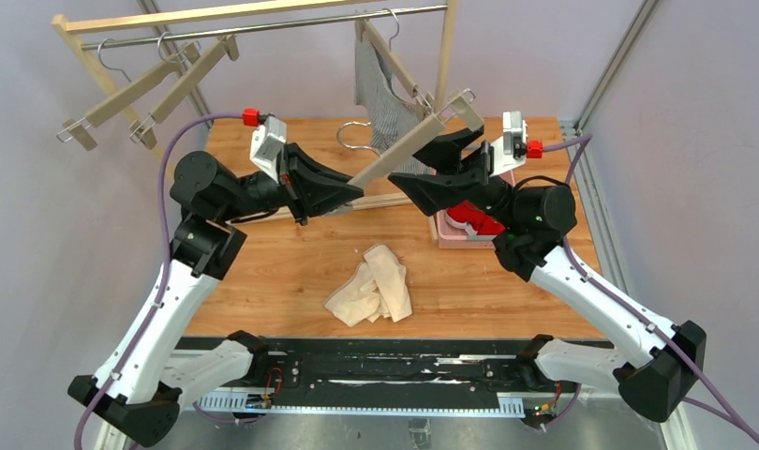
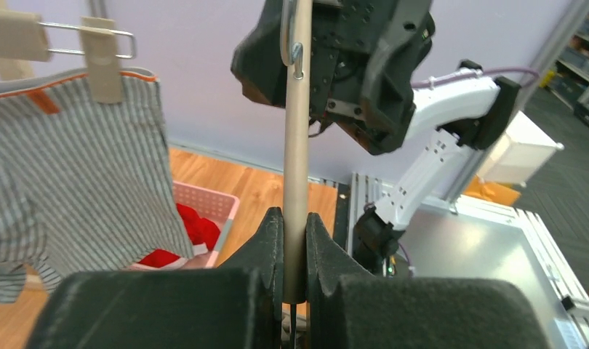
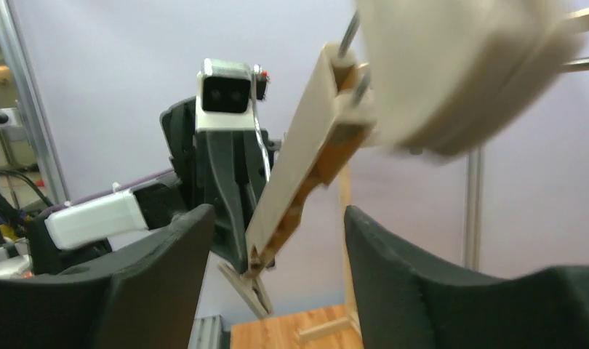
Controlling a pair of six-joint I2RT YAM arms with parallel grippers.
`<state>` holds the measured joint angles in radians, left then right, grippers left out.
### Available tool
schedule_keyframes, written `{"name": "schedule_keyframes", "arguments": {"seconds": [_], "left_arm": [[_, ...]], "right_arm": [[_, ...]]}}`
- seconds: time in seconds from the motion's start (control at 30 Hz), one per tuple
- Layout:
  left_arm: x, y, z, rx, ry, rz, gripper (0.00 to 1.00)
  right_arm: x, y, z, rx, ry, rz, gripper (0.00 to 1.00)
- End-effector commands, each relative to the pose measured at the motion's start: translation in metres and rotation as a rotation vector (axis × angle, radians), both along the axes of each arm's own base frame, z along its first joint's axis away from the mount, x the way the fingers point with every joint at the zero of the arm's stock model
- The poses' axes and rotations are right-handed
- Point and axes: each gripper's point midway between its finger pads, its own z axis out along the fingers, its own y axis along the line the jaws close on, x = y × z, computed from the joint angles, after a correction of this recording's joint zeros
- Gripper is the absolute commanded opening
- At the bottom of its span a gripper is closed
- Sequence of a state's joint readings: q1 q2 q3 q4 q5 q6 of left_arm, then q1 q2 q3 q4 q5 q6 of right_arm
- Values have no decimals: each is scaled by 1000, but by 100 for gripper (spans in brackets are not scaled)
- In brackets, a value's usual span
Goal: Remove the underwear clipped to the hanger
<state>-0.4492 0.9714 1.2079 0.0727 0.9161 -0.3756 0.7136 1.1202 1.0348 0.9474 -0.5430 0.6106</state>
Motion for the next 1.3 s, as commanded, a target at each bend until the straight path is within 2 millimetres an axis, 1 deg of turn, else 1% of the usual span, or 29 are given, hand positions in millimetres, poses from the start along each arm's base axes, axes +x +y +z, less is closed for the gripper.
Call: {"name": "schedule_keyframes", "arguments": {"seconds": [0.0,0.07,0.13,0.17,0.23,0.3,0.43,0.5,0.57,0.67,0.73,0.83,1.0,1.13,1.2,1.27], "left_arm": [[-5,21,29,-28,-57,147,0],[4,34,22,37,-48,265,0],[18,54,9,119,-25,420,0],[27,68,1,169,-5,520,0],[35,91,-15,256,33,650,0],[38,112,-32,334,83,755,0],[32,147,-69,456,180,904,0],[26,162,-80,487,207,964,0],[24,176,-89,521,229,1027,0],[28,194,-104,594,259,1118,0],[32,198,-111,639,273,1143,0],[41,195,-117,672,288,1144,0],[67,193,-117,707,278,1186,0],[88,184,-109,711,275,1195,0],[97,176,-99,684,260,1177,0],[104,171,-85,642,238,1174,0]], "right_arm": [[2,-2,-14,-55,4,-60,84],[9,-5,-28,-110,35,-113,86],[20,-7,-48,-200,84,-183,86],[27,-8,-63,-266,115,-224,86],[38,-14,-90,-392,174,-310,86],[45,-19,-124,-543,204,-394,86],[44,-27,-197,-859,232,-545,86],[39,-27,-228,-989,224,-588,86],[32,-21,-254,-1085,215,-583,86],[25,-9,-287,-1194,218,-560,86],[20,-1,-310,-1260,234,-531,87],[14,6,-347,-1352,269,-489,87],[5,16,-407,-1486,363,-417,87],[-3,23,-452,-1585,420,-364,87],[-8,25,-471,-1618,447,-344,87],[-13,24,-487,-1647,477,-320,87]]}}
